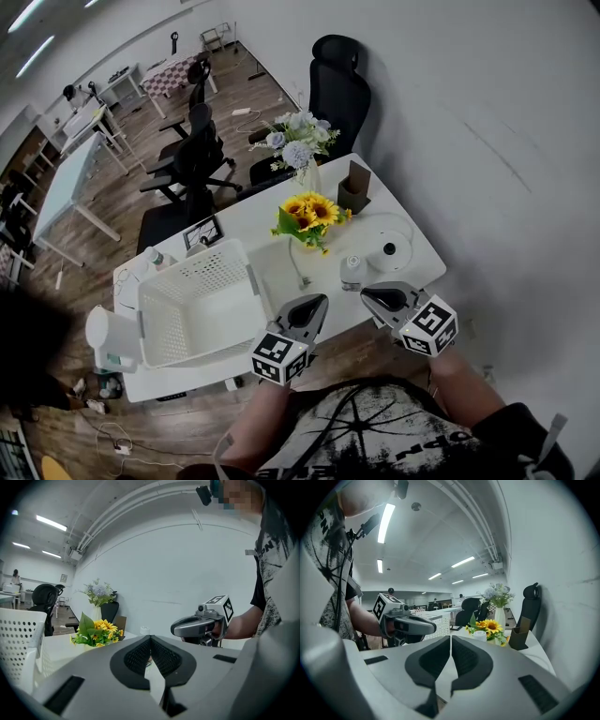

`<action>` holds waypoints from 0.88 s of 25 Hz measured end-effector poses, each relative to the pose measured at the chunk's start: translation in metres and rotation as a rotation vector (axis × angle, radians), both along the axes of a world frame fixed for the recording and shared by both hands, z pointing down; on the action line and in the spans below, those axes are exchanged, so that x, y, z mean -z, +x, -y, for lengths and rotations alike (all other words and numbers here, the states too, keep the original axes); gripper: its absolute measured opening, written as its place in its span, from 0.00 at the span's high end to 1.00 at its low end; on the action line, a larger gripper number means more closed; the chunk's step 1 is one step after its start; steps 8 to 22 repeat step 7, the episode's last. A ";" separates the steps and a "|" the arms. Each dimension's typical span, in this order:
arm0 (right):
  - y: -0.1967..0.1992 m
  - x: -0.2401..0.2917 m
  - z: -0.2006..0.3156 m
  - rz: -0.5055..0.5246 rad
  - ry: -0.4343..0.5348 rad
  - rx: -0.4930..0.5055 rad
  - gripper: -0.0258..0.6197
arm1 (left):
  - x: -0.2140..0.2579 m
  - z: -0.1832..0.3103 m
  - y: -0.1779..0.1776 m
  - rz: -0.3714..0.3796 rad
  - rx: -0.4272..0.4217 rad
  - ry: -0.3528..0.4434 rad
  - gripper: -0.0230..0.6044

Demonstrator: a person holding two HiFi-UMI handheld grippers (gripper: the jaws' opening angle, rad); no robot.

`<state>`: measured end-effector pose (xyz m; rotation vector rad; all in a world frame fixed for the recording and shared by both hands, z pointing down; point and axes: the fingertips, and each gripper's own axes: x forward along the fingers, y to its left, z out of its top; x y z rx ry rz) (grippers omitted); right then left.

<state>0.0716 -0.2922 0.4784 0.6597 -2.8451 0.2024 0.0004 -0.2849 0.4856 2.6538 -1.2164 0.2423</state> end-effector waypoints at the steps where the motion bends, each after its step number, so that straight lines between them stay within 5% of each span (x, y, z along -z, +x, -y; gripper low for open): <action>1: 0.000 0.000 0.000 -0.004 0.001 0.001 0.91 | 0.000 0.000 0.000 0.000 0.001 -0.001 0.95; 22: -0.001 0.001 -0.001 -0.013 0.002 0.003 0.91 | 0.002 0.001 -0.002 0.000 0.006 -0.002 0.95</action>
